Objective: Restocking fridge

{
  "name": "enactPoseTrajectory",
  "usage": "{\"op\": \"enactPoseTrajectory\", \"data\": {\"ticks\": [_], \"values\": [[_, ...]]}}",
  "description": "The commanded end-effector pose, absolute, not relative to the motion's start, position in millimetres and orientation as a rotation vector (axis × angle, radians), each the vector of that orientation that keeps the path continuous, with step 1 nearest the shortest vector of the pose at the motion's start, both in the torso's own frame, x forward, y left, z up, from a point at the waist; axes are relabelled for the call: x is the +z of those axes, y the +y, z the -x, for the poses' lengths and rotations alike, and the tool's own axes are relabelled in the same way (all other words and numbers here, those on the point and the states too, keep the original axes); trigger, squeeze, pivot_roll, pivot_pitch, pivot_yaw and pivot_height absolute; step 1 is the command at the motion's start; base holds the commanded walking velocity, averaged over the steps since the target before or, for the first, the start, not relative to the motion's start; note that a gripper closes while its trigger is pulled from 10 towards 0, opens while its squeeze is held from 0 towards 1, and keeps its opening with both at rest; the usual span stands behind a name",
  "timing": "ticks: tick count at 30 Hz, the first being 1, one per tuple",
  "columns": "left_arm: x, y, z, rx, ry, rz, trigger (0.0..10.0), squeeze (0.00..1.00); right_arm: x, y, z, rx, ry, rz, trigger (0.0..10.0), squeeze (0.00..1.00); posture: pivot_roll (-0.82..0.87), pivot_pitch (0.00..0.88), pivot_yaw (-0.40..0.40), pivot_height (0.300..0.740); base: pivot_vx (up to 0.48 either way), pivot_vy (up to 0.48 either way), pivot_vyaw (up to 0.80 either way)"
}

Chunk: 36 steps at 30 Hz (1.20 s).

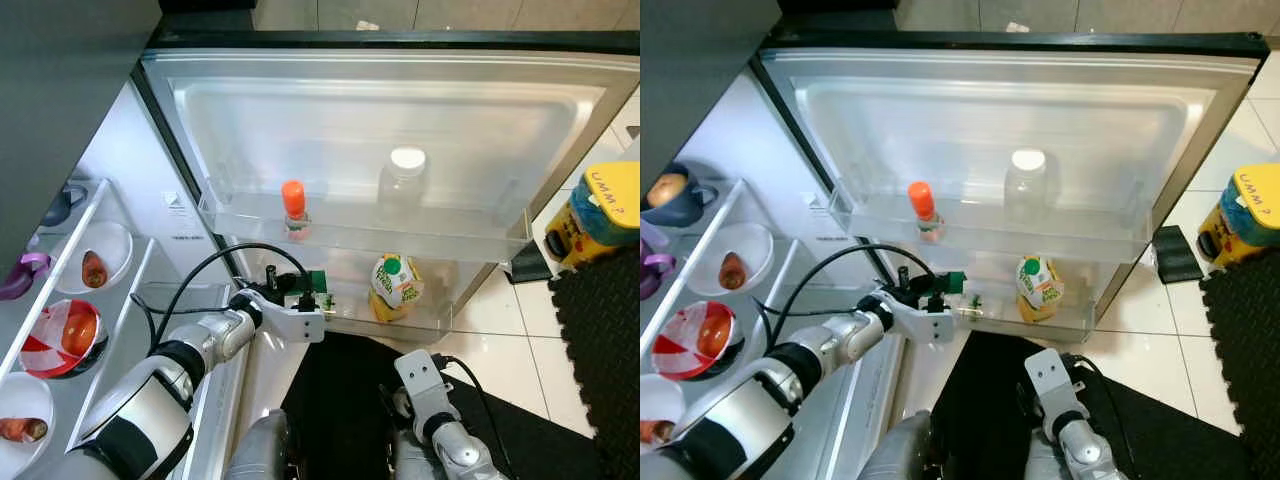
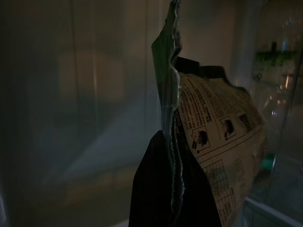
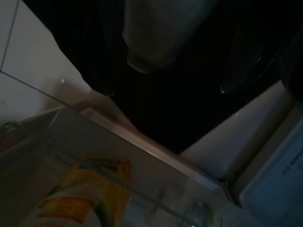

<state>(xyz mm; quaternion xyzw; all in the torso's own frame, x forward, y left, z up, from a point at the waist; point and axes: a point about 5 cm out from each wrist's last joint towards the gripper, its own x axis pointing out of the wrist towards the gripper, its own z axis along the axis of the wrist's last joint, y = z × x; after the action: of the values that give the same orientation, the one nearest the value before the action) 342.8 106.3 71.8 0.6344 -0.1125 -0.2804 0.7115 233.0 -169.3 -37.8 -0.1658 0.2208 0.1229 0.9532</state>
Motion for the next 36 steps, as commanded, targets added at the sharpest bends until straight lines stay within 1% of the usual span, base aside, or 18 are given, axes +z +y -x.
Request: {"op": "enactPoseTrajectory", "data": {"ticks": [1, 10, 16, 17, 19, 23, 31, 36], "values": [[67.6, 106.5, -341.0, -0.640, -0.242, -1.440, 10.0, 0.00, -61.7, -167.1, -200.3, 0.265, 0.583, 0.320, 10.0, 0.00, -0.16, 0.301, 0.160, 0.651, 0.000, 0.000, 0.00], [67.8, 93.1, -340.7, -0.663, -0.264, -1.452, 10.0, 0.00, -62.6, -169.4, -195.9, 0.241, 0.575, 0.318, 10.0, 0.00, -0.19, 0.321, 0.182, 0.651, 0.000, 0.000, 0.00], [68.6, 82.0, -340.6, -0.623, -0.246, -1.368, 10.0, 0.00, -63.2, -171.0, -193.8, 0.235, 0.575, 0.327, 10.0, 0.00, -0.19, 0.322, 0.187, 0.651, 0.000, 0.000, 0.00], [66.4, 80.7, -339.9, -0.629, -0.214, -1.347, 10.0, 0.00, -63.3, -171.1, -193.5, 0.234, 0.574, 0.329, 10.0, 0.00, -0.19, 0.321, 0.187, 0.651, 0.000, 0.000, 0.00], [64.6, 78.4, -338.3, -0.636, -0.222, -1.360, 10.0, 0.00, -63.3, -171.2, -193.2, 0.233, 0.574, 0.330, 10.0, 0.00, -0.20, 0.317, 0.186, 0.651, 0.000, 0.000, 0.00], [60.3, 71.3, -332.9, -0.624, -0.307, -1.429, 10.0, 0.00, -62.7, -171.5, -193.8, 0.232, 0.569, 0.333, 10.0, 0.00, -0.20, 0.316, 0.185, 0.651, 0.000, 0.000, 0.00], [61.8, 67.3, -332.1, -0.590, -0.370, -1.457, 10.0, 0.00, -61.6, -172.4, -195.7, 0.231, 0.564, 0.342, 10.0, 0.00, -0.20, 0.316, 0.182, 0.651, 0.000, 0.000, 0.00], [65.6, 62.2, -331.5, -0.562, -0.473, -1.497, 10.0, 0.00, -61.4, -172.9, -196.3, 0.231, 0.564, 0.347, 10.0, 0.00, -0.20, 0.316, 0.184, 0.651, 0.000, 0.000, 0.00]]}}
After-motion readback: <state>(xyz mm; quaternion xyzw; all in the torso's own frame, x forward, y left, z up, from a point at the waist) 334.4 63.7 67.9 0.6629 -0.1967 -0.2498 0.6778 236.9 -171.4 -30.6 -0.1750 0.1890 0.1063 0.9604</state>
